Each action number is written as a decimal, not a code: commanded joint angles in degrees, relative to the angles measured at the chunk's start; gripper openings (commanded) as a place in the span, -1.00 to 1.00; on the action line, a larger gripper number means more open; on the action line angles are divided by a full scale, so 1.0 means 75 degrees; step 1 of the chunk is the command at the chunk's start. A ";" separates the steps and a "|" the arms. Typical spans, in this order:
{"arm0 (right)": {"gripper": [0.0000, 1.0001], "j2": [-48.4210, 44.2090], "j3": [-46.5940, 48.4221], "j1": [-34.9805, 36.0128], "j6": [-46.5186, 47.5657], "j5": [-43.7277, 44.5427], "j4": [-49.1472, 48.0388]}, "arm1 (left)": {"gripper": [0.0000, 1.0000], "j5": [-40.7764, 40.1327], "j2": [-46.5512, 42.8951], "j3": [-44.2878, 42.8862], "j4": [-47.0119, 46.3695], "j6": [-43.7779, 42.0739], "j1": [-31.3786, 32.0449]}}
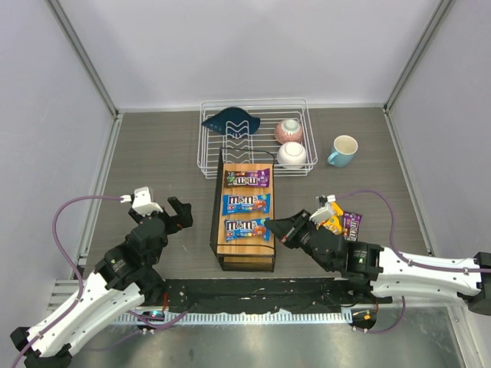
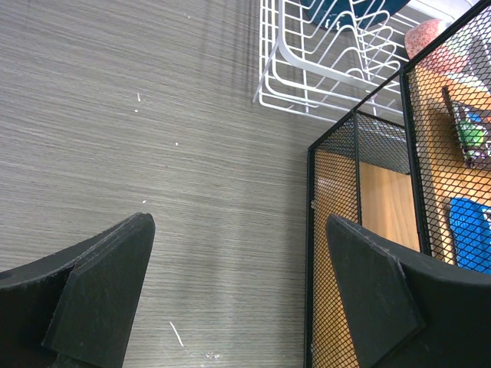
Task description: Place and organize the candy bags onto the shelf
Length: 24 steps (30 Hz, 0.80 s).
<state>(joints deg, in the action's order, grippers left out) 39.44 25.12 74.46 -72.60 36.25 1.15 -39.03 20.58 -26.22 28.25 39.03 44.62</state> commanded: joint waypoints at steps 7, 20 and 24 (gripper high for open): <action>-0.98 0.0319 0.0166 -0.0072 0.0082 0.0241 -0.0551 | 0.99 -0.0199 0.0010 -0.0043 -0.0063 0.0058 0.0039; -0.99 0.0401 0.0178 -0.0084 0.0059 0.0194 -0.0680 | 0.99 -0.0199 -0.0025 -0.0032 -0.0052 0.0058 0.0039; -0.73 0.0366 0.0166 -0.0084 0.0070 0.0159 -0.0680 | 0.99 -0.0187 0.0010 -0.0032 -0.0040 0.0058 0.0039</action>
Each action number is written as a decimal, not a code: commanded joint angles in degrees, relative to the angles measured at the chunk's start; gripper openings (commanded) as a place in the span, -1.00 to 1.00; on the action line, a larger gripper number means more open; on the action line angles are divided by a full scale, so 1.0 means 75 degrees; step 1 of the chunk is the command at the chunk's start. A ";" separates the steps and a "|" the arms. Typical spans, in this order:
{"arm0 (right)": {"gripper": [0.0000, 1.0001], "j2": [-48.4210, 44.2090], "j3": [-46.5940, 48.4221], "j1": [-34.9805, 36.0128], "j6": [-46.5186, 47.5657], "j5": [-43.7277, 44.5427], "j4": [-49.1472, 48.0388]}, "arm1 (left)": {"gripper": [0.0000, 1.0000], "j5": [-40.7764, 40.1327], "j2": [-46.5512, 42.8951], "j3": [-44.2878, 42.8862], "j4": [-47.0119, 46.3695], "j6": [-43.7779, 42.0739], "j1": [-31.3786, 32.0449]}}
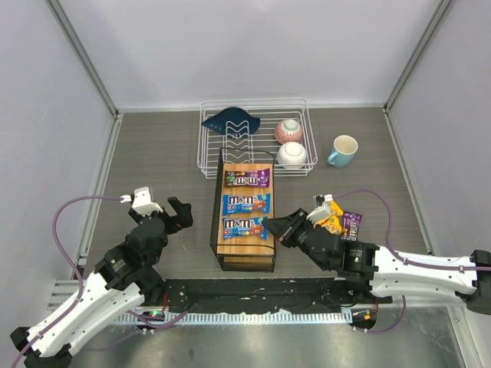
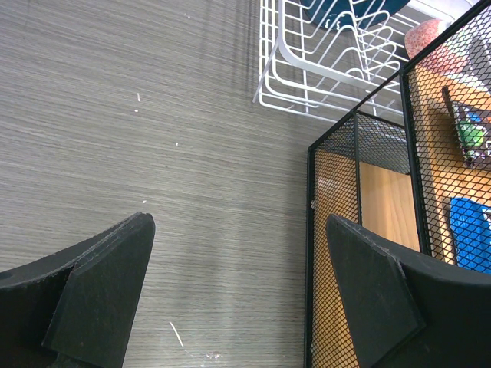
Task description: Place and organize the candy bags onto the shelf
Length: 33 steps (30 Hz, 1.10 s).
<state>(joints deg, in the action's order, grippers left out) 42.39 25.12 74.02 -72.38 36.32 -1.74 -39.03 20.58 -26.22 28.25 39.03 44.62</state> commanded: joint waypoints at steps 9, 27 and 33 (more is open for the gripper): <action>-0.08 -0.0413 0.0084 -0.0025 0.0147 0.0174 -0.0191 | 0.99 -0.0187 -0.0013 -0.0043 -0.0052 0.0058 0.0039; -0.05 -0.2335 0.0493 -0.0025 -0.0799 0.1485 0.4071 | 0.99 -0.0234 0.0069 -0.0067 -0.0052 0.0058 0.0039; -0.02 -0.1810 0.1641 -0.0037 -0.2909 0.2704 0.8208 | 0.99 -0.0246 0.0069 -0.0055 -0.0052 0.0070 0.0027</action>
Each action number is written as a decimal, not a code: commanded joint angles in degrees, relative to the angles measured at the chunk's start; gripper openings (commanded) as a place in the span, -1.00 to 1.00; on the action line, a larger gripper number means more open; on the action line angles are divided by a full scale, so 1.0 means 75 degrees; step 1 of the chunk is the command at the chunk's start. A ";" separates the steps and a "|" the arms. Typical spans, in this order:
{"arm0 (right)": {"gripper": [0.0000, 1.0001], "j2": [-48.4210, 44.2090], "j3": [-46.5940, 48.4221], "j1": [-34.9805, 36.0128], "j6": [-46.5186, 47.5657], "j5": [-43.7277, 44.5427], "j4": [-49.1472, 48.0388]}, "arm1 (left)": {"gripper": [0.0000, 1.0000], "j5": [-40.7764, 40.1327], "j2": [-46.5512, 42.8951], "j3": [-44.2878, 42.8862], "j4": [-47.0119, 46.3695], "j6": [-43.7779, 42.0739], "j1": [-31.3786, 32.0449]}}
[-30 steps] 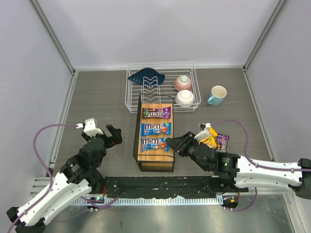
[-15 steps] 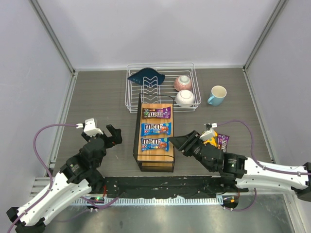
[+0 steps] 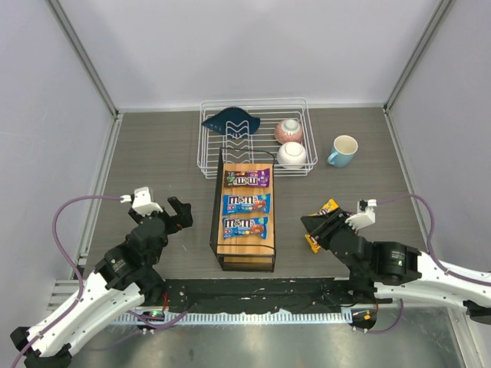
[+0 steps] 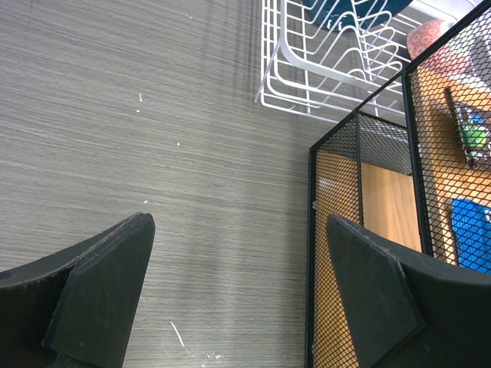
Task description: Place and organize the candy bags onto the shelf
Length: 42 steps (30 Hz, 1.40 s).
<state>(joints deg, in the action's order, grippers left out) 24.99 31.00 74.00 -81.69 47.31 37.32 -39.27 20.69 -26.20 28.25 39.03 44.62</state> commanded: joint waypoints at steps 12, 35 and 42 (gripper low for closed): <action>0.14 0.2936 0.2557 -0.1426 0.1231 0.0892 0.3183 | 0.99 -0.0179 0.0218 -0.0082 -0.0110 0.0035 0.0039; 0.22 0.3546 0.0109 -0.7944 0.5467 -0.4820 -0.0710 | 0.99 -0.0214 0.0136 -0.0011 -0.0099 0.0035 0.0039; 0.21 0.3640 -0.0289 -0.8026 0.5291 -0.4246 -0.1283 | 0.99 -0.0237 0.0148 -0.0023 -0.0099 0.0035 0.0039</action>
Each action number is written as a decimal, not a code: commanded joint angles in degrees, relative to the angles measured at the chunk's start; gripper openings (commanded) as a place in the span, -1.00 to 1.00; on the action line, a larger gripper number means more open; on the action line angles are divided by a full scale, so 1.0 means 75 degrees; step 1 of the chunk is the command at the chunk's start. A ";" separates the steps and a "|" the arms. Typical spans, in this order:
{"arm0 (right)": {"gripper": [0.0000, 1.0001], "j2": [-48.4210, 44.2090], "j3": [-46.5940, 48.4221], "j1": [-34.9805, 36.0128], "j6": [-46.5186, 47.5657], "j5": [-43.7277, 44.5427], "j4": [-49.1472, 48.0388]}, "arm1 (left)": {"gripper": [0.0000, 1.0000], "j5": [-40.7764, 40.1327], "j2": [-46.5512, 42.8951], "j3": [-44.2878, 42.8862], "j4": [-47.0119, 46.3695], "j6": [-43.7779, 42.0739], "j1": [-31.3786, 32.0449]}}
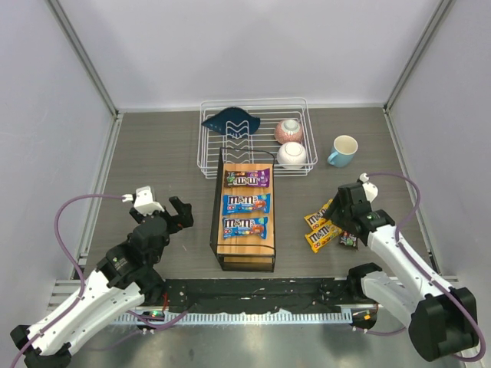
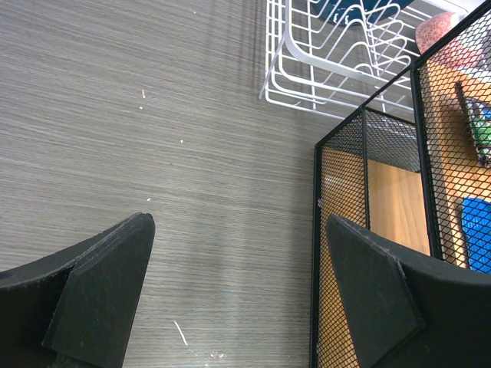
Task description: Place and organize the candy bags onto the shelf
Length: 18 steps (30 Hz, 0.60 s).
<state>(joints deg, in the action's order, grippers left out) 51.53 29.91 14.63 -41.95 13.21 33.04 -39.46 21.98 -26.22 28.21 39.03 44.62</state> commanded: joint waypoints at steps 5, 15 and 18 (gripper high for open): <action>0.12 0.0524 -0.0331 -0.0193 -0.0113 0.0266 -0.1134 | 1.00 -0.0211 -0.0012 -0.0043 -0.0058 0.0047 0.0027; -0.02 0.0525 -0.0859 -0.0217 -0.0710 0.0313 -0.1522 | 0.99 -0.0199 -0.0048 -0.0032 -0.0034 0.0047 0.0039; -0.11 0.0035 -0.1081 -0.0205 -0.1073 0.0161 -0.1464 | 0.99 -0.0199 -0.0024 -0.0032 -0.0058 0.0047 0.0039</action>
<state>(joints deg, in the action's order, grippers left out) 56.03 23.92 13.30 -45.87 14.98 23.07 -39.46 21.96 -26.22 28.21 39.03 44.64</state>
